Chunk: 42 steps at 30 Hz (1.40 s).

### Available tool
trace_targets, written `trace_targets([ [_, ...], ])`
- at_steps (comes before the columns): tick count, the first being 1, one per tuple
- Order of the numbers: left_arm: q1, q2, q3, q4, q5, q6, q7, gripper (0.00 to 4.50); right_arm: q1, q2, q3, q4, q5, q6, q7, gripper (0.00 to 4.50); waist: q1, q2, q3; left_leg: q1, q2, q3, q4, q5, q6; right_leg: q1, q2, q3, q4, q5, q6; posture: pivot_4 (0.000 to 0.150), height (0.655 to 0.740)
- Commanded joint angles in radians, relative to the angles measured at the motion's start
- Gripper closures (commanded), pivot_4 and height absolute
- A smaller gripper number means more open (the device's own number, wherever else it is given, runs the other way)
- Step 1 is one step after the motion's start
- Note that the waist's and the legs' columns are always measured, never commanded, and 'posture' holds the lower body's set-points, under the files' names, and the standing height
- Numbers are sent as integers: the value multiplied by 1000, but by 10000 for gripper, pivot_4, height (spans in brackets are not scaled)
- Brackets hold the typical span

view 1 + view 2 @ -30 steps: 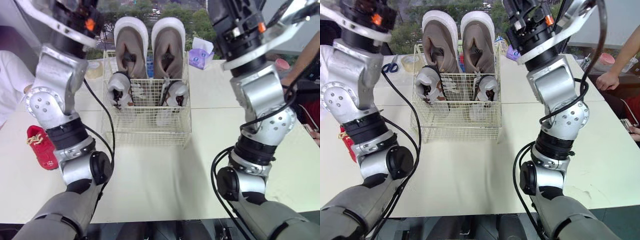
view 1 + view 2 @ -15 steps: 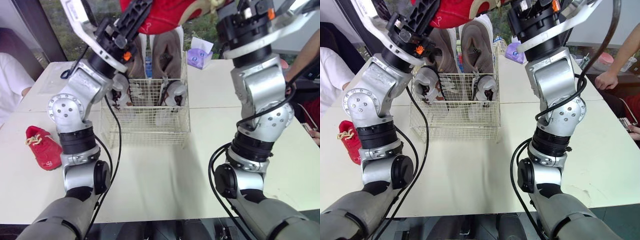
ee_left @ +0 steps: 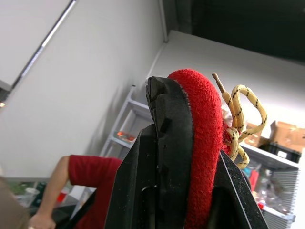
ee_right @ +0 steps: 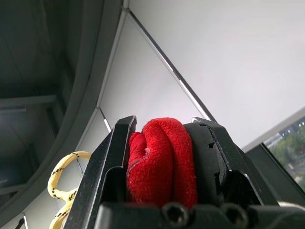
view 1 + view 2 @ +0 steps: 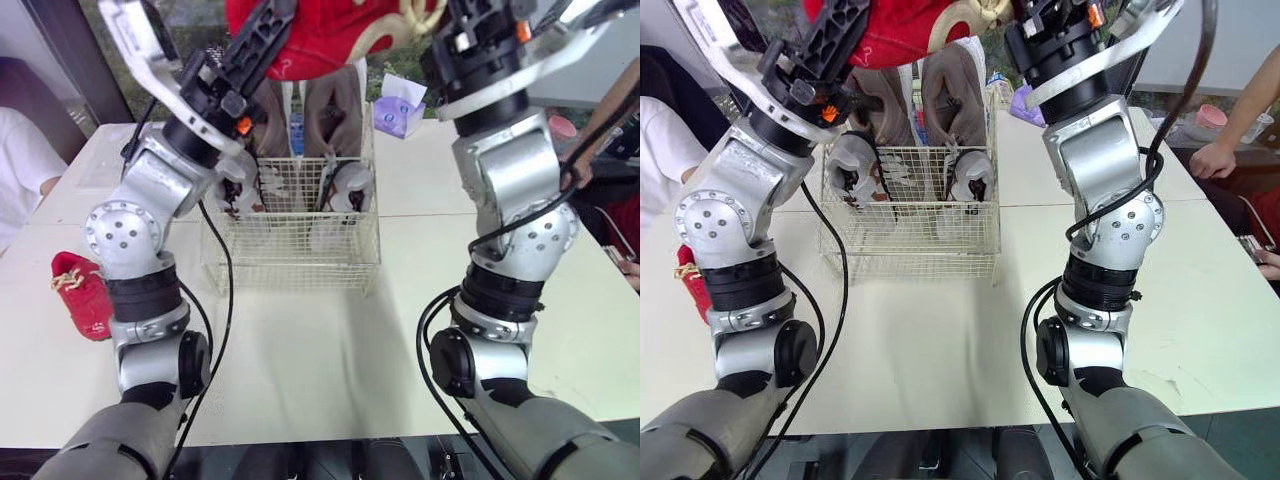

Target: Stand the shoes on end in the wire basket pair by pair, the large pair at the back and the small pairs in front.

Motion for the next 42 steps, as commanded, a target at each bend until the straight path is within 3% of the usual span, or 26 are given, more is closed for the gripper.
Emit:
trace_targets([
  [1, 13, 20, -15, -23, 27, 6, 35, 42387, -33, -9, -3, -41, 34, -13, 33, 31005, 1, 0, 0, 0, 0, 0, 0, 0, 0, 0, 0, 0, 0, 0, 0, 1500, 7358],
  [9, 24, 23, -20, -44, 17, 7, 59, 42387, -32, -11, 3, -31, 36, -3, 46, 31507, -1, 0, 0, 0, 0, 0, 0, 0, 0, 0, 0, 0, 0, 0, 0, 1500, 7358],
  [17, 82, 79, -24, -112, 9, 34, 68, 2426, -42, -23, -5, -29, 39, -1, 49, 31510, -2, 0, 0, 0, 0, 0, 0, 0, 0, -1, 0, 0, 0, 0, 0, 1500, 7358],
  [18, 96, 93, -27, -127, 20, 38, 82, 814, -47, -27, -11, -24, 41, -2, 50, 31510, -2, 0, 0, 0, 0, 0, -1, 0, 0, -1, 0, 0, 0, 0, 0, 1500, 7358],
  [21, 193, 162, -17, -229, 2, 75, 128, 814, -78, -85, -54, 12, 61, 1, 65, 31510, -2, 0, 0, 0, 0, 0, -1, 0, 0, 0, 0, 0, 0, 0, 0, 1500, 7358],
  [27, 471, 334, 9, -502, -104, 130, 267, 814, -111, -404, -70, 186, -29, 127, 338, 31510, 2, 1, 1, 0, 1, 0, -3, -1, 1, 0, -1, 0, -5, -1, -1, 1500, 7358],
  [32, 754, 445, 57, -683, -139, 115, 339, 814, -73, -678, 157, 263, -322, 163, 852, 31510, -6, 5, 1, 0, 2, 2, -3, -4, 5, 4, -2, 1, -13, -1, -6, 1500, 7358],
  [36, 851, 495, 88, -705, -174, 67, 336, 814, -91, -700, 314, 328, -549, 45, 1095, 31510, -4, 5, 1, 0, 4, 3, -3, -5, 4, 3, -2, 0, -13, -1, -8, 1500, 7358],
  [42, 960, 568, 123, -720, -120, 51, 287, 814, -80, -641, 439, 366, -775, -115, 1255, 31510, 3, 6, 1, -1, 4, 4, -3, -6, 2, 1, -2, 0, -15, -1, -8, 1500, 7358],
])
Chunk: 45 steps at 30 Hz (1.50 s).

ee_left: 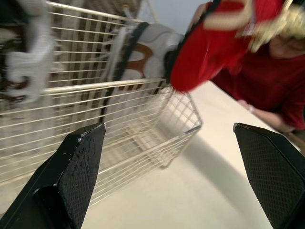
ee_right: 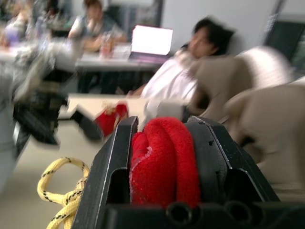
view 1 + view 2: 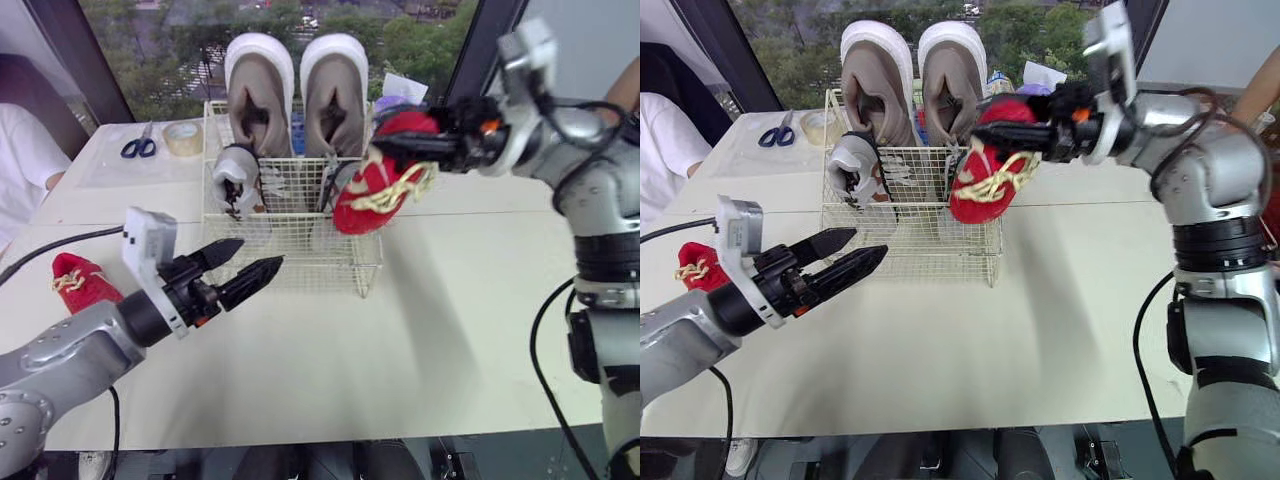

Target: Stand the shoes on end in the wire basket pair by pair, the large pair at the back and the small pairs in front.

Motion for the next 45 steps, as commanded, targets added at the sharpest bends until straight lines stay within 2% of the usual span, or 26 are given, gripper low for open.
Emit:
trace_targets([
  [1, 43, 33, 38, -34, 29, -28, -35, 814, -13, 19, 29, 5, -121, -113, 74, 31510, 1, 0, 0, -1, 0, 0, 0, 0, 0, -1, 0, 0, 0, 0, 0, 1500, 7358],
  [9, -2, 43, -11, -5, 61, -67, -33, 814, 53, 90, 74, 52, -238, -189, 153, 31510, 6, -1, 0, 0, 0, 0, 0, 0, 0, -1, 0, 0, 0, 1, -1, 1500, 7358],
  [12, -16, 54, 1, 15, 49, -68, -40, 0, 57, 103, 73, 83, -270, -212, 167, 17937, 6, 0, 0, 0, 0, 0, 0, 0, 0, -2, 0, 0, 0, 1, -1, 1500, 7358],
  [15, -22, 66, 40, 49, 42, -77, -34, 0, 51, 95, 60, 95, -284, -209, 185, 2106, 1, 0, 0, 0, 0, 0, 0, 0, -1, -2, 0, 0, 0, 1, -1, 1500, 7358],
  [16, -24, 70, 53, 59, 40, -80, -30, 0, 49, 92, 54, 95, -285, -205, 189, 422, 0, 0, 0, 0, 0, 0, 0, 0, -1, -2, 0, 0, 0, 1, -1, 1500, 7358],
  [22, -36, 170, 214, 171, 43, -57, 72, 0, -1, 49, -33, 25, -190, -43, 197, 422, 0, 0, 0, 0, 0, 0, -1, 0, -1, -4, 0, 0, 2, 1, -1, 1500, 7358],
  [26, -54, 222, 322, 257, 13, -50, 119, 0, -76, 16, -119, -25, -59, 145, 202, 422, 0, 0, 0, 0, 0, 0, -2, 0, -1, -5, 0, 0, 2, 1, -1, 1500, 7358],
  [28, -62, 250, 352, 320, 19, -31, 188, 0, -112, -19, -139, -50, 4, 254, 231, 422, 0, 0, 0, 0, 0, 0, -3, 0, -1, -5, 0, 0, 1, 1, -1, 1500, 7358],
  [30, -67, 280, 330, 423, 59, 23, 333, 0, -131, -77, -129, -90, 46, 340, 291, 422, 2, 0, 0, 0, 0, 0, -4, 0, -1, -5, 0, 0, 1, 1, -1, 1500, 7358],
  [33, -105, 286, 271, 592, 57, 91, 573, 0, -126, -160, -72, -162, 40, 341, 368, 422, 2, 0, 0, 0, 0, 0, -6, 0, -1, -5, 0, 0, 0, 1, -1, 1500, 7358],
  [37, -235, 256, 189, 723, -67, 139, 836, 0, -103, -269, 32, -222, 65, 259, 385, 422, 2, -2, 1, 0, 0, 0, -6, 0, -1, -6, 0, 0, 1, 1, 0, 1500, 7358],
  [41, -378, 232, 113, 827, -102, 172, 942, 0, -96, -301, 78, -214, 72, 206, 385, 422, 4, -5, 1, -1, 0, 0, -5, 0, -1, -6, -1, 0, 1, 1, 0, 1500, 7358],
  [45, -476, 206, 69, 957, -79, 218, 955, 0, -78, -309, 54, -234, 88, 225, 385, 422, 3, -5, 1, -1, 0, 1, -6, 0, -2, -6, -1, 0, 1, 3, 3, 1500, 7358],
])
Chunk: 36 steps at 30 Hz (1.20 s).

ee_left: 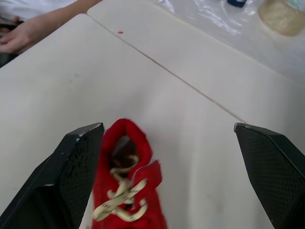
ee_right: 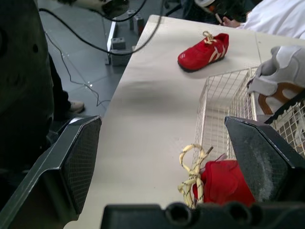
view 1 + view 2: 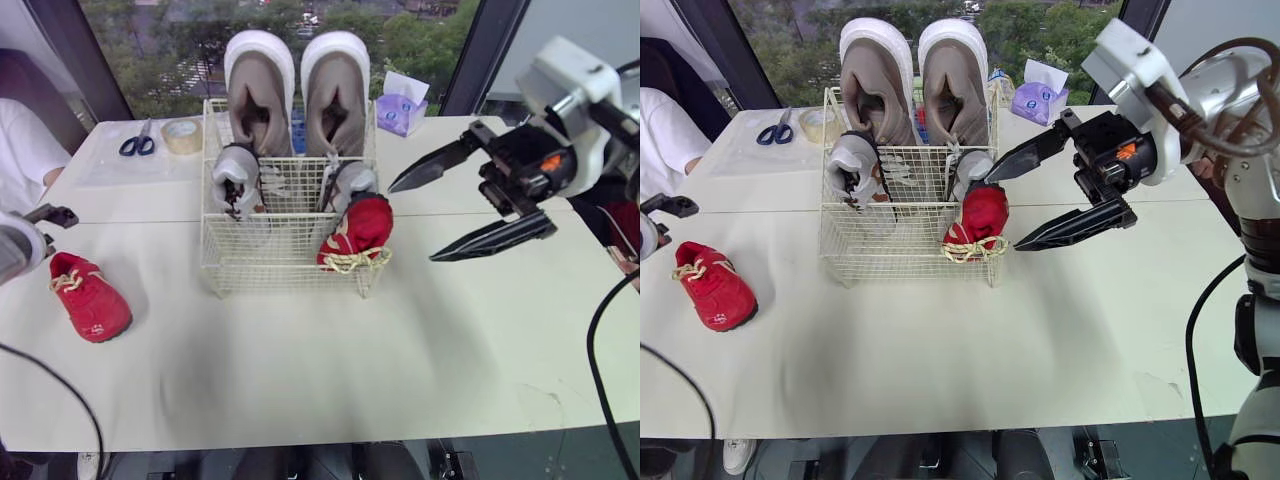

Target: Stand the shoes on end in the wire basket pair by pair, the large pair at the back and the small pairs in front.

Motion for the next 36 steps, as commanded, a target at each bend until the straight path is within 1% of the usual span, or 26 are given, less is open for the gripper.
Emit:
trace_targets([
  [1, -65, -13, -23, 104, 20, 39, 16, 0, 9, -24, -52, -36, 31, 15, 4, 422, 0, 0, 0, 0, 0, 0, 0, 0, 0, 0, 0, 0, 1, 0, 0, 1500, 7358],
  [4, -132, -25, -42, 223, 68, 80, -21, 0, 30, -28, -84, -61, 27, 45, 2, 422, -2, 0, 0, -3, 0, 0, 0, 1, -2, -1, 0, 0, 3, 0, 0, 1500, 7358],
  [7, -202, -41, -59, 338, 140, 110, -87, 0, 48, -26, -115, -80, 25, 78, -13, 422, -1, -1, -1, -4, 0, 0, 0, 2, -3, -2, 0, 0, 3, 0, 1, 1500, 7358],
  [12, -364, -46, -165, 598, 419, 110, -291, 0, 86, -29, -174, -127, 43, 139, -66, 422, 4, -2, -2, -5, 0, 0, 2, 2, -3, -2, 0, -1, 3, 0, 1, 1500, 7358],
  [13, -386, -54, -168, 650, 459, 109, -327, 5091, 92, -29, -187, -134, 51, 154, -79, 0, 4, -3, -2, -5, 0, 0, 2, 2, -3, -2, 0, -1, 3, 0, 1, 1500, 7358],
  [14, -406, -61, -169, 689, 495, 109, -357, 8149, 96, -28, -197, -140, 55, 165, -88, 0, 4, -3, -2, -5, 0, 0, 3, 2, -3, -2, 0, -1, 3, 0, 1, 1500, 7358],
  [15, -425, -67, -176, 725, 537, 104, -393, 12754, 101, -30, -205, -148, 57, 175, -98, 0, 4, -3, -2, -6, 0, 0, 3, 2, -3, -2, 0, -1, 3, 0, 1, 1500, 7358],
  [17, -461, -84, -186, 782, 615, 97, -456, 23199, 116, -36, -222, -164, 63, 190, -114, 0, 4, -3, -2, -6, 0, 0, 3, 2, -3, -2, 0, -1, 3, 0, 1, 1500, 7358],
  [18, -478, -95, -185, 810, 649, 91, -482, 27610, 122, -39, -231, -173, 69, 200, -122, 0, 4, -3, -2, -7, 0, 0, 3, 2, -3, -3, 0, -1, 3, 0, 1, 1500, 7358],
  [19, -493, -105, -185, 831, 684, 87, -508, 33371, 126, -41, -237, -180, 73, 207, -128, 0, 6, -3, -2, -7, 0, 0, 3, 2, -3, -3, 0, -1, 3, 0, 1, 1500, 7358],
  [21, -519, -120, -169, 875, 742, 75, -539, 43096, 130, -43, -246, -188, 81, 218, -137, 0, 14, -3, -2, -8, 0, 0, 4, 2, -3, -4, 0, -1, 3, 1, 1, 1500, 7358],
  [22, -527, -124, -165, 886, 770, 71, -554, 44502, 133, -44, -248, -190, 82, 220, -140, 0, 18, -3, -2, -8, 0, 0, 5, 1, -3, -4, 0, -1, 3, 1, 1, 1500, 7358],
  [25, -550, -129, -155, 883, 834, 76, -605, 44502, 134, -44, -245, -188, 77, 224, -142, 0, 22, -3, -3, -8, 0, 0, 6, 1, -3, -3, 0, -1, 3, 1, 2, 1500, 7358],
  [27, -564, -125, -119, 823, 842, 101, -611, 44502, 135, -46, -239, -182, 78, 230, -136, 0, 21, -3, -3, -8, 0, 0, 6, 1, -2, -3, -1, -1, 3, 1, 2, 1500, 7358],
  [29, -538, -137, -34, 625, 818, 143, -538, 44502, 136, -46, -233, -173, 79, 235, -126, 0, 21, -5, -3, -10, 0, 0, 7, 1, -2, -4, -1, -1, 3, 2, 2, 1500, 7358],
  [31, -471, -177, 63, 378, 794, 235, -445, 44502, 140, -41, -231, -164, 76, 233, -123, 0, 19, -8, -3, -15, 0, -1, 8, 1, -3, -8, -1, -1, 4, 3, 3, 1500, 7358],
  [32, -419, -220, 121, 183, 791, 340, -381, 44502, 149, -30, -235, -156, 71, 229, -138, 0, 19, -8, -4, -16, 0, -1, 8, 1, -2, -9, -1, -1, 3, 4, 4, 1500, 7358],
  [33, -386, -257, 164, 42, 795, 421, -337, 44502, 154, -21, -239, -150, 68, 226, -150, 0, 17, -9, -4, -17, 0, -1, 9, 1, -1, -9, -1, -1, 2, 4, 5, 1500, 7358],
  [34, -336, -311, 209, -164, 807, 509, -274, 44502, 169, -8, -244, -145, 64, 220, -168, 0, 16, -9, -4, -17, 0, 0, 9, 0, -1, -8, -1, -1, 2, 4, 5, 1500, 7358],
  [35, -288, -371, 262, -333, 767, 563, -216, 44502, 187, 9, -246, -141, 61, 213, -185, 0, 13, -9, -4, -16, 0, 0, 9, 0, 0, -8, -1, -1, 2, 4, 6, 1500, 7358],
  [36, -262, -421, 299, -465, 739, 585, -192, 44502, 201, 28, -247, -137, 60, 208, -199, 0, 13, -9, -4, -16, 0, 0, 9, 0, -3, -7, -1, -1, 3, 5, 7, 1500, 7358],
])
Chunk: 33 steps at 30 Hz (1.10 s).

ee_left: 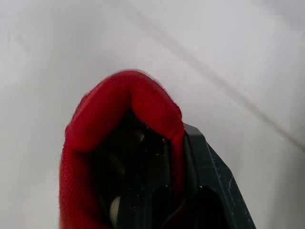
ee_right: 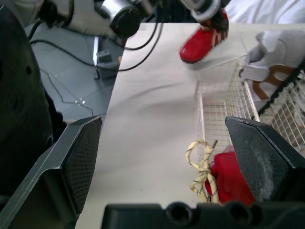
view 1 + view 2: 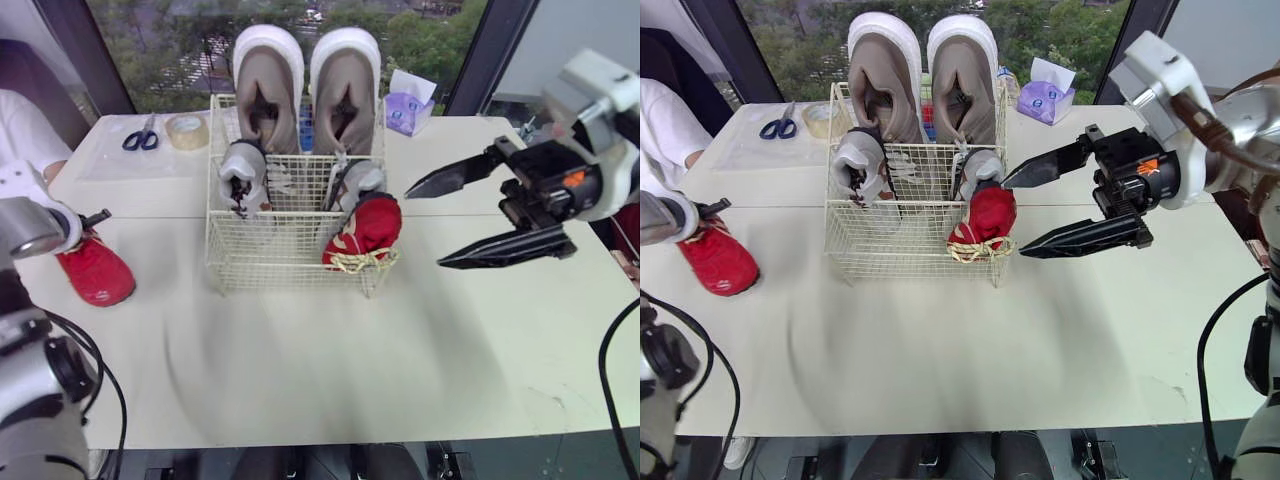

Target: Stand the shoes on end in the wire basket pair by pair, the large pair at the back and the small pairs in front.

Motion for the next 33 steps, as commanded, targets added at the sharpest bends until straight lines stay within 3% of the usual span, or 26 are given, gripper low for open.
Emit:
trace_targets([
  [1, 80, -121, 144, -493, -83, 141, 119, 44502, 34, 50, -30, 15, 0, -23, -49, 0, 1, -1, 0, 1, 0, 0, 1, 0, -1, 0, 0, 0, 0, 0, 0, 1500, 7358],
  [4, 72, -91, 87, -703, -115, 7, -67, 44502, 49, 89, -13, 28, -13, -39, -57, 0, 9, -6, 3, 0, 0, 0, 1, 3, -6, -1, 2, 0, 1, 0, 0, 1500, 7358],
  [6, 56, -176, 121, -839, -288, -202, -187, 44502, 74, 126, -19, 2, 10, -16, -96, 0, 15, -5, 2, 1, 1, -3, 1, 6, -10, 1, 3, -1, 1, 1, -2, 1500, 7358],
  [10, 122, -186, 79, -920, -373, -333, -222, 44502, 97, 146, -57, -59, 93, 69, -157, 0, 11, -1, -2, 5, 1, -2, 4, 4, -8, 6, 2, -1, -1, 2, -3, 1500, 7358],
  [13, 158, -187, -83, -971, -360, -401, -256, 44502, 82, 141, -71, -75, 140, 122, -194, 0, 10, -1, -2, 5, 2, -3, 6, 3, -5, 6, 4, -1, 2, 2, -3, 1500, 7358],
  [16, 224, -273, -244, -974, -272, -528, -344, 44502, 61, 121, -71, -78, 149, 160, -222, 0, 11, -1, -2, 5, 2, -3, 8, 3, -5, 7, 5, -1, 2, 2, -4, 1500, 7358],
  [24, 335, -365, -458, -877, 10, -822, -525, 44502, 35, 98, -108, -112, 218, 261, -323, 0, 9, -1, -2, 3, 3, -2, 11, -1, 2, 7, 5, -1, 1, 2, -5, 1500, 7358],
  [27, 421, -356, -568, -817, 197, -944, -602, 44502, 22, 96, -123, -130, 246, 303, -382, 0, 9, 0, -2, 3, 3, -2, 12, -1, 3, 7, 4, -1, 0, 2, -5, 1500, 7358],
  [33, 538, -433, -728, -578, 499, -1261, -690, 44502, -33, 113, -145, -141, 341, 390, -503, 0, 14, 1, -4, 3, 3, -2, 13, -2, 4, 8, 3, -1, -1, 0, -7, 1500, 7358],
])
